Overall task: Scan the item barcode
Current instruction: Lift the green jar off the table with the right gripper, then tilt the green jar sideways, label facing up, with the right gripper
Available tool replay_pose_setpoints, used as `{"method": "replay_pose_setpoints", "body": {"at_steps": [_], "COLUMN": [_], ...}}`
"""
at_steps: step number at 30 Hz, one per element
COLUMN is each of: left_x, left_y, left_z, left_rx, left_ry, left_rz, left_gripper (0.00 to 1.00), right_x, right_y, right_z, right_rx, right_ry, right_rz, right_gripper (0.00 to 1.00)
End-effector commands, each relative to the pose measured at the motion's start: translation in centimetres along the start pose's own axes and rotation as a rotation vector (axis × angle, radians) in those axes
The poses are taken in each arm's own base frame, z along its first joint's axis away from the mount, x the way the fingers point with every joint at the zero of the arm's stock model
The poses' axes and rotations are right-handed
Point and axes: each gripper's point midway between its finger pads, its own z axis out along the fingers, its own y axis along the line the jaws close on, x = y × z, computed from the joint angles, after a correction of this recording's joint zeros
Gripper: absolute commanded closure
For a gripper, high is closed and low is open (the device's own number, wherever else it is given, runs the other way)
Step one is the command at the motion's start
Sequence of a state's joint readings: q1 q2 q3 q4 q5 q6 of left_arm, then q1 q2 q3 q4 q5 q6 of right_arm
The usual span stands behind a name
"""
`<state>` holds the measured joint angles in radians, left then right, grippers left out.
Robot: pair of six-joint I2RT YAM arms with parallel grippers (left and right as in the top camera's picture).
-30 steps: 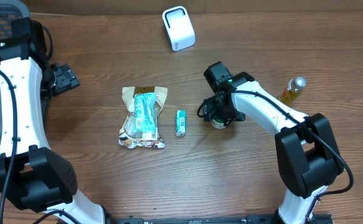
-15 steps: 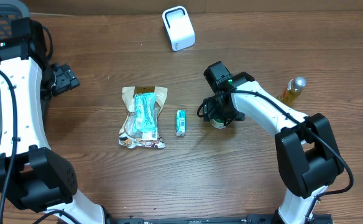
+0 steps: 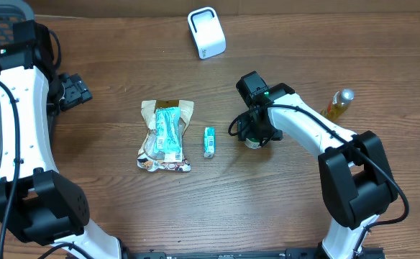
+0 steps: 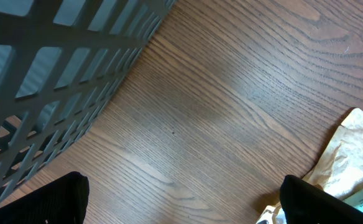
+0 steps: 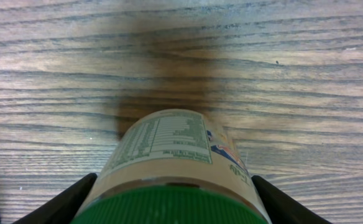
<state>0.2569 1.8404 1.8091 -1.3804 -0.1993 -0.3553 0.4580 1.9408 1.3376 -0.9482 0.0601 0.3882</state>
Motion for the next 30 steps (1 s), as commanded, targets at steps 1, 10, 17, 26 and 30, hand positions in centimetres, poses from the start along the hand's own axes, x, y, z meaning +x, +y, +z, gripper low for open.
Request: {"method": "replay_pose_setpoints", "body": {"at_steps": [1,10,17,26,30], "left_x": [-0.5,-0.5,-0.5,-0.5,-0.5], "left_y": [0.1,0.0,0.0,0.0,0.0], "left_z": [-0.1,-0.1,-0.1,-0.1,-0.1], "left_rx": [-0.010,-0.010,-0.010,-0.009,-0.009], "left_ry": [-0.012,-0.012,-0.012,-0.013,-0.013], "left_rz": [0.017,0.018,0.018,0.019,0.019], "left_gripper": [0.01,0.01,0.01,0.00,0.00], "right_x": [0.0,-0.7,-3.0,-2.5,-0.7], "right_y": [-0.4,-0.1,0.8,3.2,4.8], "right_z": [0.2,-0.4,-4.5,-10.5,-10.9], "right_rx": [0.012,0.003,-0.017,-0.152,-0.254], "right_ry": [0.002,-0.016,-0.057,0.013,0.107], "right_rz": [0.008,0.008,0.010,0.006,0.006], "right_gripper": [0.31,0.52,0.57,0.51,0.51]}}
